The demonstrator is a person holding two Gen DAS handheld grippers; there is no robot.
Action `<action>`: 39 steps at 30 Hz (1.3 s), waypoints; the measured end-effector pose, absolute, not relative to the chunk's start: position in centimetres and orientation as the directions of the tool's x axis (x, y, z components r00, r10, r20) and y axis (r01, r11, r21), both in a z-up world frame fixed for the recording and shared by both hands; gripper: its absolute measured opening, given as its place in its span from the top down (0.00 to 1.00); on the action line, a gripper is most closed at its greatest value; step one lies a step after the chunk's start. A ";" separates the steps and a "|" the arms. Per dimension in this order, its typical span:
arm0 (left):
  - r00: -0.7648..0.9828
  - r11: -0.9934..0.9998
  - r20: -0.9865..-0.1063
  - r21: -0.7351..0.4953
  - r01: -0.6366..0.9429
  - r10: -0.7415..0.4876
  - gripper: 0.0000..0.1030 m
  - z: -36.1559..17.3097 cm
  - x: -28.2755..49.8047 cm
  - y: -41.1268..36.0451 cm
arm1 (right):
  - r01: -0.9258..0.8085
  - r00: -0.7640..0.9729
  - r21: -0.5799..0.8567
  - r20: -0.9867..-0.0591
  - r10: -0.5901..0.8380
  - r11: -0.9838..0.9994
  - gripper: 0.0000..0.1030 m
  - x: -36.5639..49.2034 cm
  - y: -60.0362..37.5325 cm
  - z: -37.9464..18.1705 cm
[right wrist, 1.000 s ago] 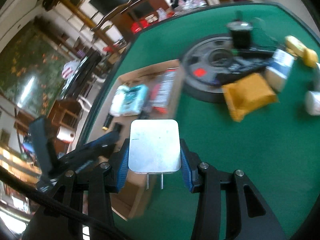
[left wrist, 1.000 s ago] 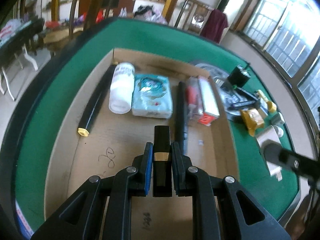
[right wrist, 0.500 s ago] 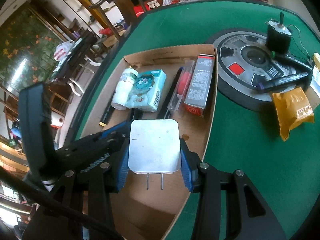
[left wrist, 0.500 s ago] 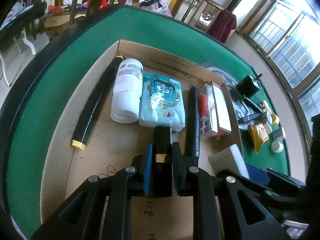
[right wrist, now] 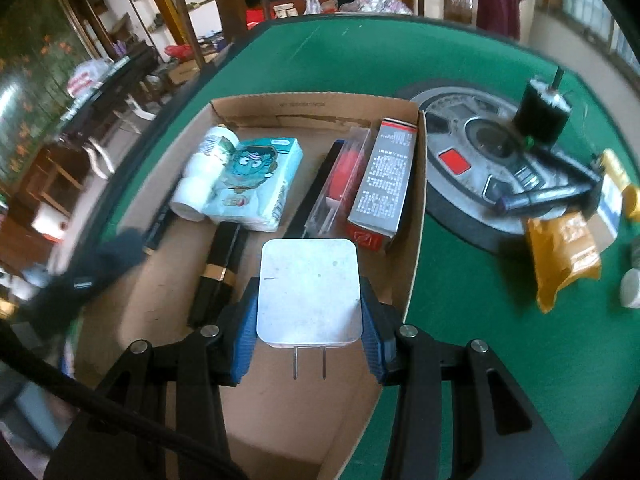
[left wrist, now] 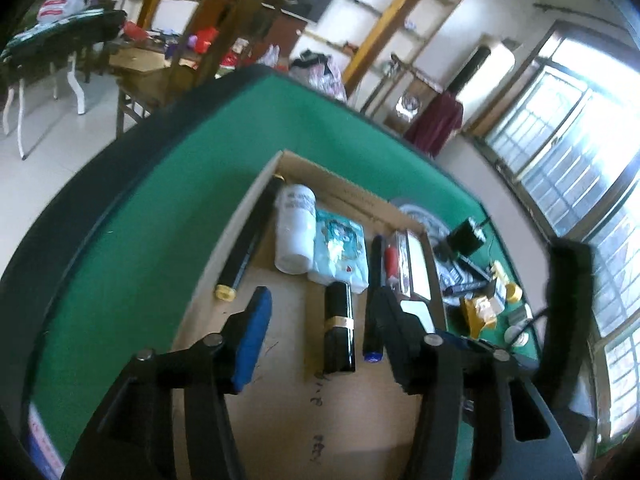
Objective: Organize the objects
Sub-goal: 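Carry the tube and charger into the tray and open both tools, then withdraw both tools from the tray back over the table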
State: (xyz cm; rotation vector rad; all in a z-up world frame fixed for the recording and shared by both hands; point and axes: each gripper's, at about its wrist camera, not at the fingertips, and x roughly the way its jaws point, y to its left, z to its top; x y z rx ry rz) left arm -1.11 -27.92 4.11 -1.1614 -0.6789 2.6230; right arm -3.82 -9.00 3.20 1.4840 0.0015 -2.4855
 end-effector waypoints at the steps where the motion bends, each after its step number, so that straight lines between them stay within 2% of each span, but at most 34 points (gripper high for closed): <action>1: -0.680 -0.874 -0.645 -0.485 0.014 0.348 0.51 4.2 -0.8 -28.2 | 0.208 -0.462 0.102 -0.867 -0.190 -0.973 0.58 -3.7 -9.2 3.2; 3: -0.691 -0.872 -0.638 -0.489 0.021 0.341 0.50 4.3 -0.3 -28.5 | 0.196 -0.493 0.041 -0.859 -0.135 -0.980 0.58 -3.5 -9.7 3.4; 6: -0.694 -0.871 -0.635 -0.491 0.023 0.339 0.44 4.4 0.1 -29.0 | 0.171 -0.503 0.008 -0.859 -0.095 -0.985 0.58 -3.1 -9.7 3.8; 10: -0.691 -0.865 -0.634 -0.500 0.023 0.348 0.44 4.2 0.7 -29.2 | 0.156 -0.512 0.078 -0.846 -0.148 -0.985 0.58 -2.9 -8.8 4.6; 14: -0.684 -0.855 -0.634 -0.518 0.029 0.361 0.44 3.9 1.3 -29.3 | 0.141 -0.577 0.131 -0.795 -0.189 -0.981 0.57 -2.2 -7.4 6.4; 16: -0.682 -0.857 -0.636 -0.515 0.026 0.362 0.43 4.0 1.6 -29.2 | 0.134 -0.595 0.148 -0.779 -0.199 -0.980 0.51 -2.0 -6.5 6.9; 20: -0.667 -0.856 -0.640 -0.516 0.007 0.381 0.41 4.4 2.3 -28.2 | 0.109 -0.611 0.178 -0.764 -0.207 -0.978 0.50 -1.5 -4.7 7.5; 29: -0.647 -0.877 -0.634 -0.465 -0.119 0.424 0.41 6.8 4.4 -23.3 | 0.066 -0.642 0.158 -0.750 -0.163 -0.985 0.50 0.5 0.2 7.6; 39: -0.563 -0.885 -0.686 -0.403 -0.235 0.462 0.41 7.9 5.2 -15.3 | -0.083 -0.685 0.134 -0.727 -0.041 -0.988 0.50 2.0 10.6 7.1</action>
